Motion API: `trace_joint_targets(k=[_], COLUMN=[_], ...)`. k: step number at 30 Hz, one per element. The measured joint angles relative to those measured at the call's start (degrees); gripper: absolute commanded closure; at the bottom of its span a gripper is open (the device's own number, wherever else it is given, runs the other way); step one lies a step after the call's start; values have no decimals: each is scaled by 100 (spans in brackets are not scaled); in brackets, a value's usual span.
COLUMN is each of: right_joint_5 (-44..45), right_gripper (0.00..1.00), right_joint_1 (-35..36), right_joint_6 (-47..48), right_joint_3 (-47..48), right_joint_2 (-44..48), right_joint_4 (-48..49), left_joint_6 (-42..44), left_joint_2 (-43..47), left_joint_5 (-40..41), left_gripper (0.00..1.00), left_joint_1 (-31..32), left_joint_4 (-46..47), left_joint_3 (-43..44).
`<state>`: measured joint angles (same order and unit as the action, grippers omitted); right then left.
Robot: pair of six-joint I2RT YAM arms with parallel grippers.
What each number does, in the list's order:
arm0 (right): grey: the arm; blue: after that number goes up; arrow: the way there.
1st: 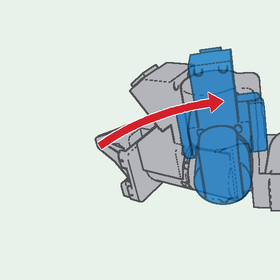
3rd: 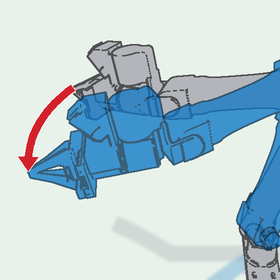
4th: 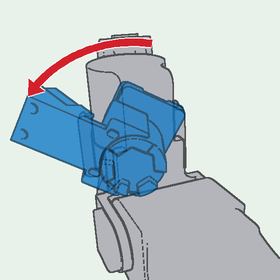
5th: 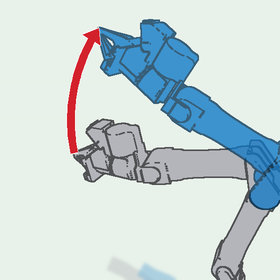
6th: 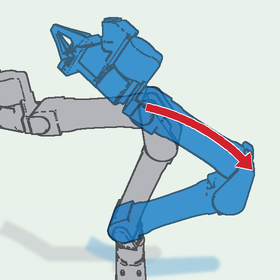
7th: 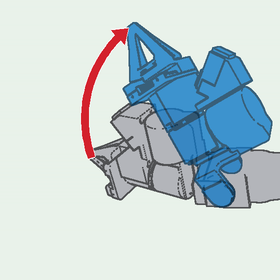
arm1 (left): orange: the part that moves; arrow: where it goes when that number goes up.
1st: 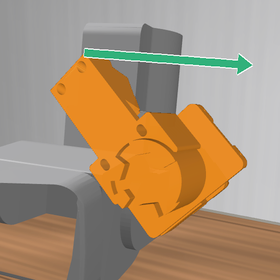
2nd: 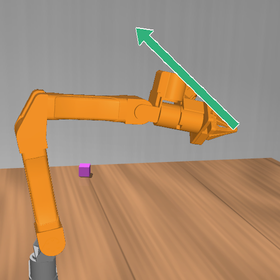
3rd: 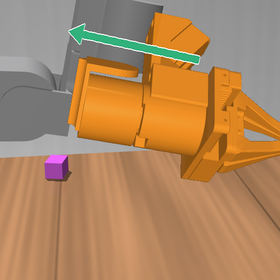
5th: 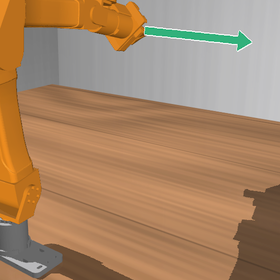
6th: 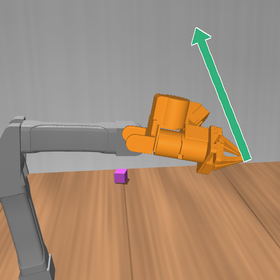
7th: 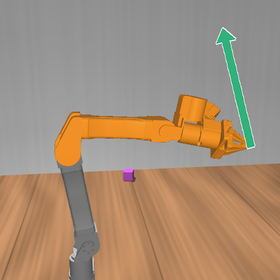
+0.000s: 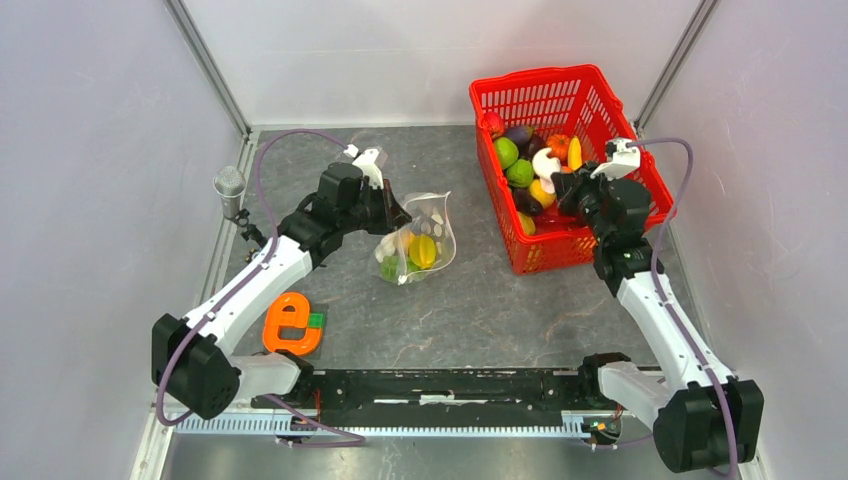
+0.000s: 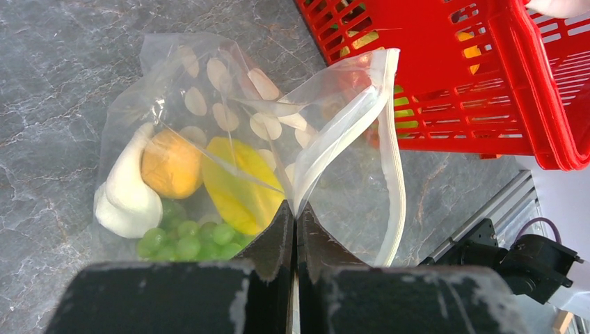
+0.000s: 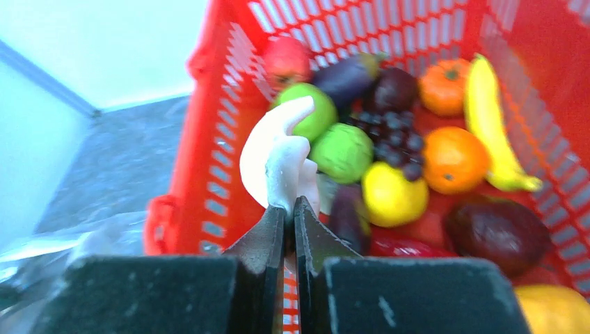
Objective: Place the food in the zip-top bag and seal the zipper
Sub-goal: Place the fake vegetable in the zipper food storage bag.
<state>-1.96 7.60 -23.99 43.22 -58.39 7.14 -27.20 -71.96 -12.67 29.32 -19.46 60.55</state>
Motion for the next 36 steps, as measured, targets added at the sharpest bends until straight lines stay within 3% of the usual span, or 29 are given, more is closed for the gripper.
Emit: trace_joint_targets(k=[15, 25, 36], right_joint_5=[-2621, -3088, -3176], right_gripper=[95, 94, 93], right_joint_1=[354, 1792, 2503], right_joint_6=[26, 1207, 2015], right_joint_3=[-15, 1285, 1482], right_joint_2=[103, -800, -1266], right_joint_4=[1250, 68, -1447], left_joint_6=[0, 0, 0], left_joint_2=[-125, -125, -125], left_joint_5=[-101, -105, -125], left_gripper=[98, 98, 98], left_joint_1=[0, 0, 0], left_joint_4=[33, 35, 37], left_joint_3=[0, 0, 0])
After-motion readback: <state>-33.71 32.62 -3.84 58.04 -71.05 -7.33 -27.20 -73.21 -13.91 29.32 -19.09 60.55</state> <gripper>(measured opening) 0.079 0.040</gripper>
